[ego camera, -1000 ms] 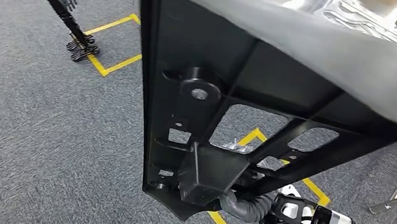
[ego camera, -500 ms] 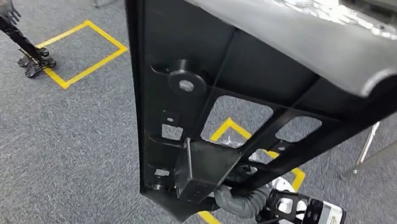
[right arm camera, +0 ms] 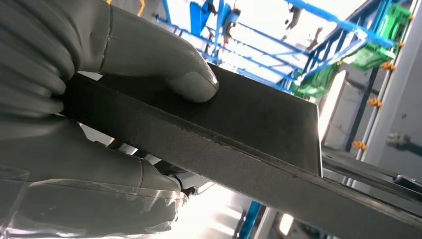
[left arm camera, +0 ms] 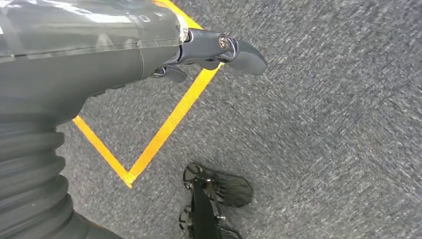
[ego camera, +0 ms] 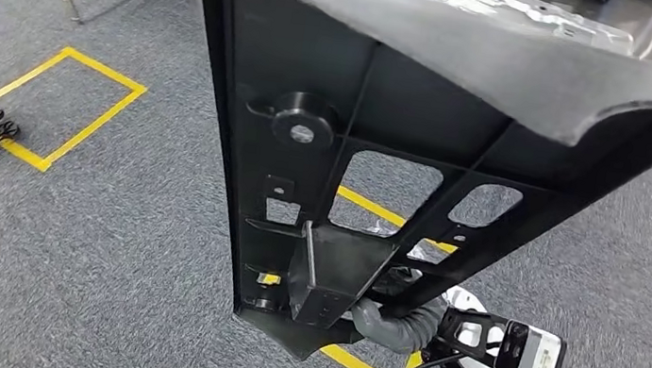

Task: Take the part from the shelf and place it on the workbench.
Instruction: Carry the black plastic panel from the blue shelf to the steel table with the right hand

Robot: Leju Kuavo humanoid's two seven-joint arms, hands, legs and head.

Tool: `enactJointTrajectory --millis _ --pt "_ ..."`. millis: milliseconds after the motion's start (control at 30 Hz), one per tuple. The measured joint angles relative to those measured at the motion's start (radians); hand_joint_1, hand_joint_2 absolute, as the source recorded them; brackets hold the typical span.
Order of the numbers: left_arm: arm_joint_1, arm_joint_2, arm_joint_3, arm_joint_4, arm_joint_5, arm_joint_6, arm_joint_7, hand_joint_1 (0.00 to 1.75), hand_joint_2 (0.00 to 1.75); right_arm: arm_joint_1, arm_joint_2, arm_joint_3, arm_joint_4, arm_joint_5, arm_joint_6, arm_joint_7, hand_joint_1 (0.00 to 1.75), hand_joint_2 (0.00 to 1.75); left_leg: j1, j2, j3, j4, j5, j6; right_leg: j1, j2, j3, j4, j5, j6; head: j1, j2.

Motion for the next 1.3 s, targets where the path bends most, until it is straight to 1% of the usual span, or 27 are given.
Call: enactJointTrajectory --millis 67,133,200,233,267,300,333,367,433,500,533,567,633,700,767,800,833,867,933,967,1000,1067,1100,1167,1233,1267,1300 --pt "-0.003 0.0 0.0 0.0 0.003 0.004 0.003 0.0 1.75 -0.001 0.0 0.002 0.002 -0.001 0.0 0.005 1.75 1.75 0.001 0.012 0.004 0.0 -0.005 -0.011 -0.001 0.025 -0.001 -0.004 0.004 -0.009 0.0 0.0" --pt "-0.005 0.0 0.001 0.0 0.006 0.005 0.007 0.0 1.75 -0.006 0.0 0.007 0.005 -0.002 0.0 0.007 1.75 1.75 0.004 -0.025 -0.007 0.037 -0.033 -0.021 -0.008 0.046 0.003 -0.012 0.009 -0.021 0.0 0.0" --pt "-0.001 0.0 0.004 0.0 0.011 0.005 0.011 0.0 1.75 -0.011 0.003 0.015 0.011 -0.003 -0.001 0.006 1.75 1.75 0.008 -0.076 -0.059 0.152 -0.093 -0.027 -0.01 0.068 0.005 -0.015 0.011 -0.029 0.0 0.0" --pt "0.002 0.0 0.006 0.0 0.015 0.005 0.012 0.0 1.75 -0.012 0.004 0.02 0.016 -0.003 -0.002 0.006 1.75 1.75 0.009 -0.087 -0.094 0.222 -0.121 -0.029 -0.01 0.081 0.004 -0.014 0.011 -0.031 0.0 0.0" --pt "0.005 0.0 0.009 0.0 0.019 0.005 0.012 0.0 1.75 -0.012 0.004 0.024 0.021 -0.003 -0.004 0.006 1.75 1.75 0.01 -0.092 -0.121 0.271 -0.134 -0.032 -0.009 0.095 0.004 -0.013 0.011 -0.032 0.0 0.0" --pt "0.007 0.0 0.013 0.0 0.022 0.004 0.012 0.0 1.75 -0.012 0.004 0.028 0.025 -0.003 -0.006 0.006 1.75 1.75 0.01 -0.094 -0.132 0.287 -0.127 -0.033 -0.009 0.108 0.005 -0.012 0.01 -0.032 0.0 0.0" --pt "0.007 0.0 0.016 0.0 0.025 0.003 0.012 0.0 1.75 -0.013 0.005 0.032 0.03 -0.003 -0.008 0.006 1.75 1.75 0.012 -0.095 -0.125 0.262 -0.1 -0.034 -0.01 0.122 0.005 -0.009 0.009 -0.031 0.0 0.0" --pt "0.006 0.0 0.02 -0.001 0.027 0.003 0.011 0.0 1.75 -0.014 0.007 0.035 0.033 -0.003 -0.01 0.005 1.75 1.75 0.014 -0.102 -0.1 0.2 -0.06 -0.034 -0.01 0.136 0.006 -0.006 0.008 -0.028 0.0 0.0" --pt "0.005 0.0 0.024 -0.002 0.029 0.004 0.01 0.0 1.75 -0.018 0.011 0.042 0.039 -0.003 -0.014 0.005 1.75 1.75 0.02 -0.142 -0.044 0.073 -0.004 -0.03 -0.011 0.162 0.004 0.004 0.003 -0.02 0.0 0.0" --pt "0.004 0.0 0.026 -0.002 0.032 0.004 0.011 0.0 1.75 -0.023 0.013 0.047 0.044 -0.003 -0.016 0.004 1.75 1.75 0.02 -0.169 -0.023 0.023 0.003 -0.021 -0.012 0.184 -0.005 0.009 0.004 -0.007 0.0 0.0" --pt "0.003 0.0 0.027 -0.002 0.033 0.003 0.011 0.0 1.75 -0.026 0.014 0.048 0.046 -0.004 -0.017 0.003 1.75 1.75 0.018 -0.163 -0.022 0.02 0.003 -0.016 -0.013 0.194 -0.009 0.009 0.007 0.0 0.0 0.0" --pt "0.001 0.0 0.027 -0.002 0.033 0.002 0.012 0.0 1.75 -0.027 0.014 0.049 0.048 -0.005 -0.017 0.003 1.75 1.75 0.018 -0.153 -0.022 0.018 0.006 -0.008 -0.014 0.196 -0.011 0.008 0.008 0.006 0.0 0.0" --pt "-0.003 -0.001 0.027 -0.002 0.034 -0.002 0.012 0.0 1.75 -0.036 0.014 0.049 0.05 -0.007 -0.019 0.003 1.75 1.75 0.019 -0.13 -0.019 0.01 0.011 0.008 -0.012 0.153 -0.026 0.037 -0.011 0.016 0.0 0.0" --pt "-0.002 -0.002 0.027 -0.003 0.034 -0.004 0.012 0.0 1.75 -0.046 0.014 0.05 0.052 -0.01 -0.021 0.004 1.75 1.75 0.017 -0.105 -0.017 0.005 0.013 0.019 -0.012 0.094 -0.077 0.14 -0.068 0.023 0.0 0.0" --pt "0.001 -0.002 0.028 -0.003 0.034 -0.004 0.012 0.0 1.75 -0.05 0.013 0.052 0.056 -0.013 -0.024 0.005 1.75 1.75 0.014 -0.079 -0.017 0.005 0.011 0.022 -0.016 0.079 -0.139 0.265 -0.116 0.028 0.0 0.0" --pt "0.001 -0.002 0.028 -0.003 0.035 -0.004 0.012 0.0 1.75 -0.05 0.013 0.053 0.057 -0.014 -0.024 0.006 1.75 1.75 0.014 -0.066 -0.016 0.005 0.01 0.022 -0.018 0.077 -0.152 0.291 -0.116 0.03 0.0 0.0" --pt "0.001 -0.002 0.029 -0.003 0.035 -0.005 0.012 0.0 1.75 -0.05 0.013 0.054 0.059 -0.014 -0.025 0.006 1.75 1.75 0.013 -0.053 -0.015 0.005 0.008 0.021 -0.019 0.074 -0.145 0.276 -0.098 0.03 0.0 0.0" --pt "0.0 -0.002 0.029 -0.003 0.035 -0.005 0.012 0.0 1.75 -0.051 0.012 0.055 0.06 -0.014 -0.026 0.007 1.75 1.75 0.013 -0.042 -0.011 0.005 0.006 0.018 -0.019 0.067 -0.116 0.222 -0.064 0.028 0.0 0.0" --pt "-0.002 -0.002 0.029 -0.003 0.035 -0.008 0.011 0.0 1.75 -0.054 0.012 0.058 0.06 -0.015 -0.029 0.007 1.75 1.75 0.01 -0.022 -0.004 0.006 0.0 0.011 -0.011 0.024 -0.041 0.078 -0.007 0.017 0.0 0.0" --pt "-0.002 -0.002 0.029 -0.003 0.035 -0.009 0.01 0.0 1.75 -0.056 0.012 0.059 0.06 -0.015 -0.032 0.007 1.75 1.75 0.008 -0.013 -0.001 0.006 -0.003 0.006 -0.005 0.007 -0.017 0.031 0.006 0.01 0.0 0.0" --pt "-0.002 -0.002 0.029 -0.003 0.035 -0.011 0.01 0.0 1.75 -0.056 0.012 0.06 0.06 -0.015 -0.034 0.006 1.75 1.75 0.005 -0.004 0.001 0.007 -0.005 0.001 0.0 -0.002 -0.008 0.009 0.007 0.003 0.0 0.0" --pt "-0.003 -0.002 0.029 -0.003 0.035 -0.014 0.009 0.0 1.75 -0.056 0.012 0.061 0.061 -0.016 -0.036 0.004 1.75 1.75 0.003 0.019 0.006 0.004 -0.008 -0.01 0.003 0.019 -0.012 0.005 0.008 -0.008 0.0 0.0" --pt "-0.005 -0.002 0.029 -0.003 0.035 -0.016 0.009 0.0 1.75 -0.055 0.012 0.062 0.061 -0.016 -0.036 0.002 1.75 1.75 0.005 0.018 0.008 0.006 -0.013 -0.016 0.0 0.031 -0.011 0.001 0.01 -0.013 0.0 0.0" --pt "-0.007 -0.002 0.029 -0.003 0.035 -0.019 0.008 0.0 1.75 -0.057 0.012 0.064 0.062 -0.016 -0.036 -0.002 1.75 1.75 0.009 -0.022 -0.007 0.05 -0.046 -0.025 -0.007 0.053 -0.007 -0.006 0.014 -0.026 0.0 0.0" --pt "-0.003 -0.001 0.03 -0.003 0.034 -0.02 0.008 0.0 1.75 -0.057 0.014 0.068 0.063 -0.015 -0.037 -0.005 1.75 1.75 0.011 -0.075 -0.065 0.173 -0.109 -0.029 -0.009 0.075 -0.006 -0.007 0.016 -0.034 0.0 0.0" --pt "0.0 -0.001 0.03 -0.003 0.035 -0.02 0.008 0.0 1.75 -0.054 0.014 0.07 0.064 -0.015 -0.037 -0.006 1.75 1.75 0.011 -0.086 -0.099 0.241 -0.135 -0.031 -0.009 0.089 -0.006 -0.007 0.016 -0.036 0.0 0.0" --pt "0.002 0.0 0.03 -0.003 0.035 -0.02 0.008 0.0 1.75 -0.051 0.014 0.071 0.065 -0.014 -0.038 -0.007 1.75 1.75 0.011 -0.092 -0.125 0.287 -0.143 -0.032 -0.008 0.103 -0.006 -0.006 0.016 -0.036 0.0 0.0"
